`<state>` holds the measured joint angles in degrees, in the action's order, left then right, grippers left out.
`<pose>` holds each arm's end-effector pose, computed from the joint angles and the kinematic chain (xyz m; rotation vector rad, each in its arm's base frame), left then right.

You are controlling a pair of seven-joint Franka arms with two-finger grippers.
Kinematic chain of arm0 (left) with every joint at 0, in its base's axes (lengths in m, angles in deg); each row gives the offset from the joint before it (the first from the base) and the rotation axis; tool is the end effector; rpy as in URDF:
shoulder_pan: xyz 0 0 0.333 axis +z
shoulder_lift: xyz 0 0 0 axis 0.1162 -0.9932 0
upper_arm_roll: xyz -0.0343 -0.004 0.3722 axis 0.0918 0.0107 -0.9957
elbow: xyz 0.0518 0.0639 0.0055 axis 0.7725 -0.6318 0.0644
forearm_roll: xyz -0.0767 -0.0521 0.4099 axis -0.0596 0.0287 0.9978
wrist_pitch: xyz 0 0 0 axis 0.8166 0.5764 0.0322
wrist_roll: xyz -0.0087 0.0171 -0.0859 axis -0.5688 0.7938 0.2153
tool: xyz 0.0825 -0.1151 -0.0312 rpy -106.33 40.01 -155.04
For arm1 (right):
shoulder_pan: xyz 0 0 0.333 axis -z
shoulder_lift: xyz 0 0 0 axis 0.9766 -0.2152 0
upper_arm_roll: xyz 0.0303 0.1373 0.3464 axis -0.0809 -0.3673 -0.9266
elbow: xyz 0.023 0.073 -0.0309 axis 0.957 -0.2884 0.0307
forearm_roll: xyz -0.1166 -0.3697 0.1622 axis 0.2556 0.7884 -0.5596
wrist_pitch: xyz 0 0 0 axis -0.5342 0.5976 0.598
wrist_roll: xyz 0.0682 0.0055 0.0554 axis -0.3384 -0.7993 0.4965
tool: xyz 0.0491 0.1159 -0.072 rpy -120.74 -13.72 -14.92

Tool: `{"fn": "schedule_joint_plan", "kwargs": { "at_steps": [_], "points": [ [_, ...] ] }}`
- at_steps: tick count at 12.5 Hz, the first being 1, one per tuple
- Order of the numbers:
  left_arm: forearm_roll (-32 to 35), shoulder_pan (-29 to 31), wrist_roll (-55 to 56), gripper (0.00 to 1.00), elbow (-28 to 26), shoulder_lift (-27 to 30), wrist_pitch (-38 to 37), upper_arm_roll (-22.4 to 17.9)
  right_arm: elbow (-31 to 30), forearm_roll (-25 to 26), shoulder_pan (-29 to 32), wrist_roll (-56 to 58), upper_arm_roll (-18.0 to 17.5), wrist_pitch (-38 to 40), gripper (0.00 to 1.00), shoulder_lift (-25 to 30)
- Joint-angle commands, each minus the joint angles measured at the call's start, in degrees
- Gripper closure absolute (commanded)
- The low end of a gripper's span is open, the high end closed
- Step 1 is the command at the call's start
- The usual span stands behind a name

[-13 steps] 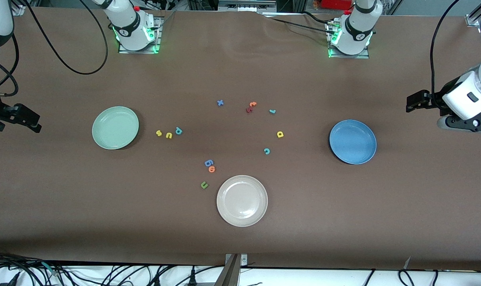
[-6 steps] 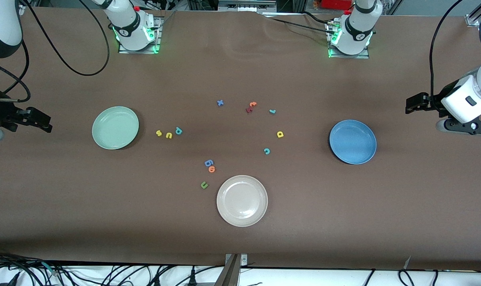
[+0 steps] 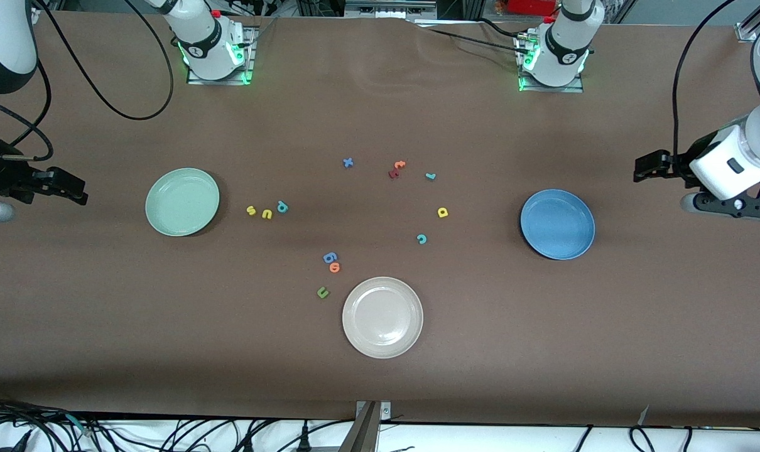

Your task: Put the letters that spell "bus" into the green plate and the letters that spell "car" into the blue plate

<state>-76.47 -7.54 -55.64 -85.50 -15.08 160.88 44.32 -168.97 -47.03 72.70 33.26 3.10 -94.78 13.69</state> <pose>0.6213 -0.0163 0.5507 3.0787 -0.1575 -0.3100 0.6468 -0.0303 0.5631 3.0985 0.0018 0.0364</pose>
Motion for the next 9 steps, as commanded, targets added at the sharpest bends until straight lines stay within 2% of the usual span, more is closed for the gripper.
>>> {"fn": "schedule_joint_plan", "kwargs": {
  "at_steps": [1,3,5,9],
  "points": [
    [-2.17,-0.09,-0.53,0.0,0.96,-1.91,-0.24,-0.06,-0.16,-0.84,-0.22,0.51,-0.06,0.86,0.0,0.75],
    [-1.55,-0.36,-0.17,0.0,0.96,-0.95,-1.54,0.46,-0.16,-0.84,-0.22,0.51,-0.06,0.86,0.0,0.84],
    [-0.5,-0.36,-0.08,0.0,1.31,1.33,-5.94,0.55,-0.42,-0.75,-0.22,0.51,0.03,1.82,0.0,0.84],
    [3.29,-0.27,0.0,0.0,5.97,2.84,-8.15,0.74,-0.42,-0.66,-0.31,-0.01,-2.07,1.91,0.01,1.02]
  ]
}}
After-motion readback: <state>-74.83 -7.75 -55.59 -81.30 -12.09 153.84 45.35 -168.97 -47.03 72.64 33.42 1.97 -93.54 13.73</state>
